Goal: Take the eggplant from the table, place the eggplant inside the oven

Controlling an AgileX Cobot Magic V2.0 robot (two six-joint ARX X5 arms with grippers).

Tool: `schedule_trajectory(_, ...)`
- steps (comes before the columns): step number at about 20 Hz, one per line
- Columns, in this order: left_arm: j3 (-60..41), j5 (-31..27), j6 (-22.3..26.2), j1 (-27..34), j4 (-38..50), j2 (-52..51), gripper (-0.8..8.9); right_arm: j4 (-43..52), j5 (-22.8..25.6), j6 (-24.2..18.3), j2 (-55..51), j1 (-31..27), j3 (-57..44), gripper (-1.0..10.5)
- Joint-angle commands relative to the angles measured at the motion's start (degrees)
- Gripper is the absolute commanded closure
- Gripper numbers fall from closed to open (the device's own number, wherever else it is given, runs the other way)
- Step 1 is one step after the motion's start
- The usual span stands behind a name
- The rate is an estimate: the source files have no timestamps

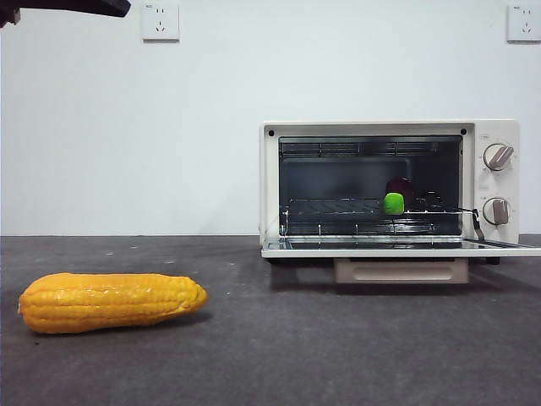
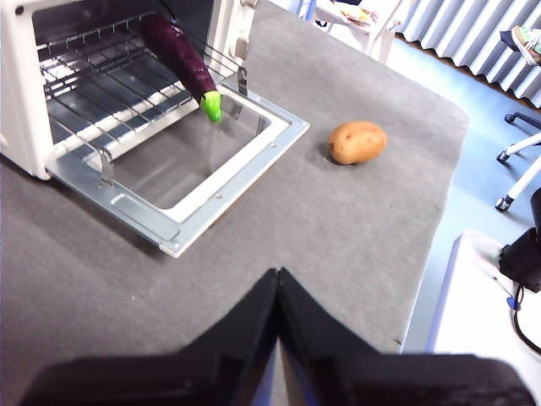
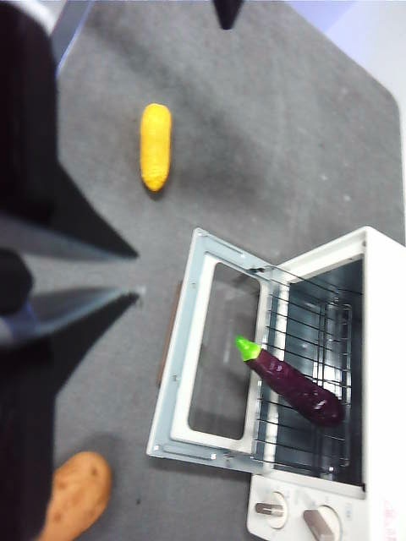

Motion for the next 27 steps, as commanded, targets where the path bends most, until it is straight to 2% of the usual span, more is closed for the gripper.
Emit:
schedule_trajectory(1, -0.3, 0.0, -0.3, -0.2, 1.8, 0.4, 8.19, -1.6, 0.0, -1.6, -0.4, 0.1, 0.2, 9.6)
schedule_trajectory(5, -0.4, -1.4, -1.2, -0.2, 3.9, 3.3, 8.19, -4.3, -0.2, -2.0, -1.5, 0.1, 0.2, 9.6)
schedule_trajectory(10, -0.4, -2.9, -2.1, -0.5, 7.7, 11.8, 8.2, -5.2, -0.2, -1.9, -3.1, 0.1, 0.2, 9.6)
schedule_trajectory(17, -0.3, -3.0, -7.0, -2.0, 22.9, 30.4, 8.2, -6.6, -0.3, 0.0, -7.1, 0.1, 0.1, 9.6)
schedule_trajectory(21, -0.2, -3.3, -10.0, -3.3, 30.3, 38.7, 8.19, -6.6, -2.7, 1.6, -9.3, 0.1, 0.1, 9.6)
schedule_trajectory(24, 0.0, -7.7, -11.9, -5.2, 35.2, 43.1, 8.2, -6.7, -2.8, 2.6, -9.9, 0.1, 0.1, 9.6)
schedule_trajectory(27, 1.4, -9.6, -11.9, -6.9, 36.3, 46.6, 8.2, -6.7, -2.8, 2.9, -9.9, 0.1, 0.1, 9.6)
